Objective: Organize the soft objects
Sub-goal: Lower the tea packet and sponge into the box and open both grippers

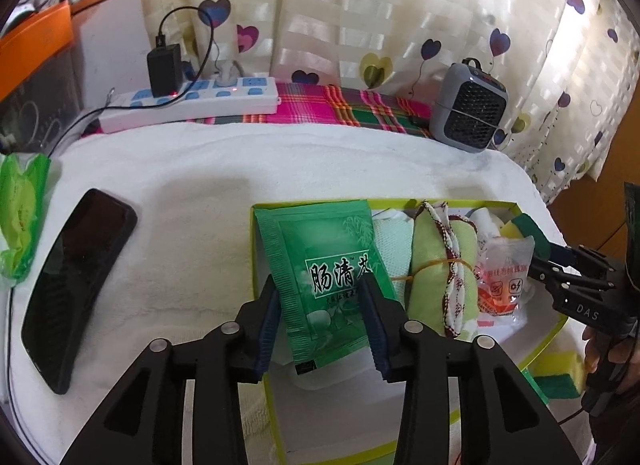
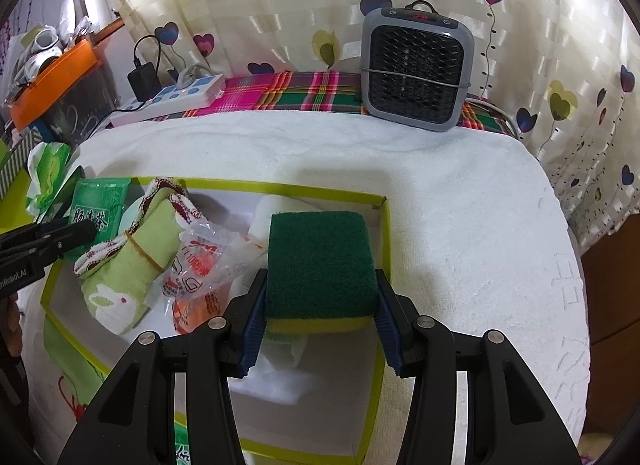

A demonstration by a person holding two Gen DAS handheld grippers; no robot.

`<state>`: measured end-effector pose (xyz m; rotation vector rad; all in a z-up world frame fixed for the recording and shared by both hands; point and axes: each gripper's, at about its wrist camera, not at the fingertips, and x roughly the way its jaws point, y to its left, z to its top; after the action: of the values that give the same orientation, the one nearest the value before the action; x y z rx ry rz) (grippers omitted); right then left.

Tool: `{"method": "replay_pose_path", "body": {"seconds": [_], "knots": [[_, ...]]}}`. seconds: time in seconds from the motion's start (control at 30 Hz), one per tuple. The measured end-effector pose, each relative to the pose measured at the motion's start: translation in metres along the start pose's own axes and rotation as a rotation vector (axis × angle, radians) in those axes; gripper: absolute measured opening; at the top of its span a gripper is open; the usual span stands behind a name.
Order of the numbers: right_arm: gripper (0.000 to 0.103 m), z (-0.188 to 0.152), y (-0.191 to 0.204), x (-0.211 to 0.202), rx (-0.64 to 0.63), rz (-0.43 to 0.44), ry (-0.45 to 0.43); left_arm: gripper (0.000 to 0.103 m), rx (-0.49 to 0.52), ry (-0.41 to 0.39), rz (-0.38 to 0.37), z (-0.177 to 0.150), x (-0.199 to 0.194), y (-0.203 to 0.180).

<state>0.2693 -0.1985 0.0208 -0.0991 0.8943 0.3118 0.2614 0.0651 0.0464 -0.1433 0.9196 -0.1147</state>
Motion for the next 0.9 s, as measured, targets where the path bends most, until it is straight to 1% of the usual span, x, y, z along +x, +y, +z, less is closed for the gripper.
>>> {"method": "replay_pose_path", "body": {"seconds": [0.17, 0.23, 0.3, 0.4, 0.57, 0.73, 0.9], "knots": [[0.054, -0.003, 0.002, -0.004, -0.008, -0.002, -0.012, 0.041, 0.016, -0.002, 0.007, -0.002, -0.002, -0.002], [0.057, -0.004, 0.002, -0.006, -0.006, 0.004, -0.023, 0.042, 0.027, -0.008, 0.015, -0.003, -0.003, -0.002], [0.059, -0.004, 0.003, -0.008, -0.003, 0.009, -0.031, 0.044, 0.044, -0.019, 0.029, -0.005, -0.006, -0.004], [0.059, -0.005, 0.005, -0.012, -0.010, 0.007, -0.043, 0.049, 0.049, -0.027, 0.023, -0.008, -0.010, -0.006], [0.060, -0.006, 0.006, -0.019, -0.015, 0.001, -0.055, 0.050, 0.057, -0.049, 0.022, -0.011, -0.019, -0.010], [0.060, -0.006, 0.008, -0.029, -0.017, 0.012, -0.082, 0.050, 0.062, -0.075, 0.026, -0.012, -0.028, -0.013], [0.060, -0.005, 0.008, -0.036, -0.024, -0.007, -0.109, 0.050, 0.069, -0.095, 0.016, -0.011, -0.035, -0.015]]}}
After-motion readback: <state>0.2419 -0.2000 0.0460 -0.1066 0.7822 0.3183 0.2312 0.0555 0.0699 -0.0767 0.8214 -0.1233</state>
